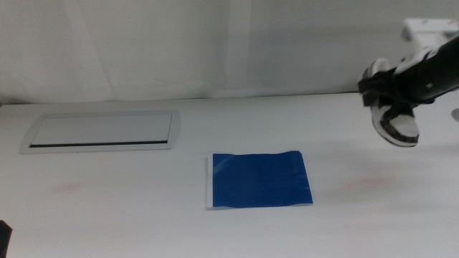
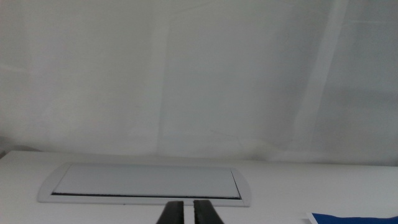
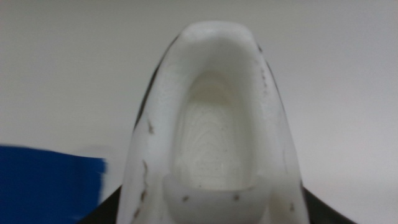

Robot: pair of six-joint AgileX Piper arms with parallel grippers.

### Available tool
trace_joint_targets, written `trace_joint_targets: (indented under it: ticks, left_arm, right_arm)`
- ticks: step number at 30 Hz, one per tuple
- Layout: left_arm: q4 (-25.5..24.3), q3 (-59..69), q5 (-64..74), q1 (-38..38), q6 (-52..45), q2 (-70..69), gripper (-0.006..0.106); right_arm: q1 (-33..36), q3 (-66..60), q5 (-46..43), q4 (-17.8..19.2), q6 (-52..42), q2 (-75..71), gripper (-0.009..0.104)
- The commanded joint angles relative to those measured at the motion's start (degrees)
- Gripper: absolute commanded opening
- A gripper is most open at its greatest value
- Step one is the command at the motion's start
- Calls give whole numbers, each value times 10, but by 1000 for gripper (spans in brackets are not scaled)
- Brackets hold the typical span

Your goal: Use one arm to grab the shoe from the table and place it on the mat.

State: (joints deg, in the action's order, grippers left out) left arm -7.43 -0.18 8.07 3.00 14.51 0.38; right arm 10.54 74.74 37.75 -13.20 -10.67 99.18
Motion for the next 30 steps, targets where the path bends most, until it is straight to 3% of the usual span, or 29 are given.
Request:
trace_joint_targets:
  ticks: [1, 8, 14, 20, 30]
  left_arm:
    - [4, 23, 0, -1, 1, -23, -3]
    - [4, 23, 0, -1, 1, -23, -3]
    - [4, 23, 0, -1, 1, -23, -3]
    - [4, 23, 0, -1, 1, -23, -3]
    - [4, 23, 0, -1, 1, -23, -3]
  right_arm:
    - [-2, 1, 32, 23, 93, -38, -2]
    - [29, 1, 117, 117, 328, -91, -2]
    - [87, 1, 171, 198, 476, -96, -2]
    - [118, 1, 188, 229, 561, -96, -2]
    - [124, 1, 232, 214, 582, -96, -2]
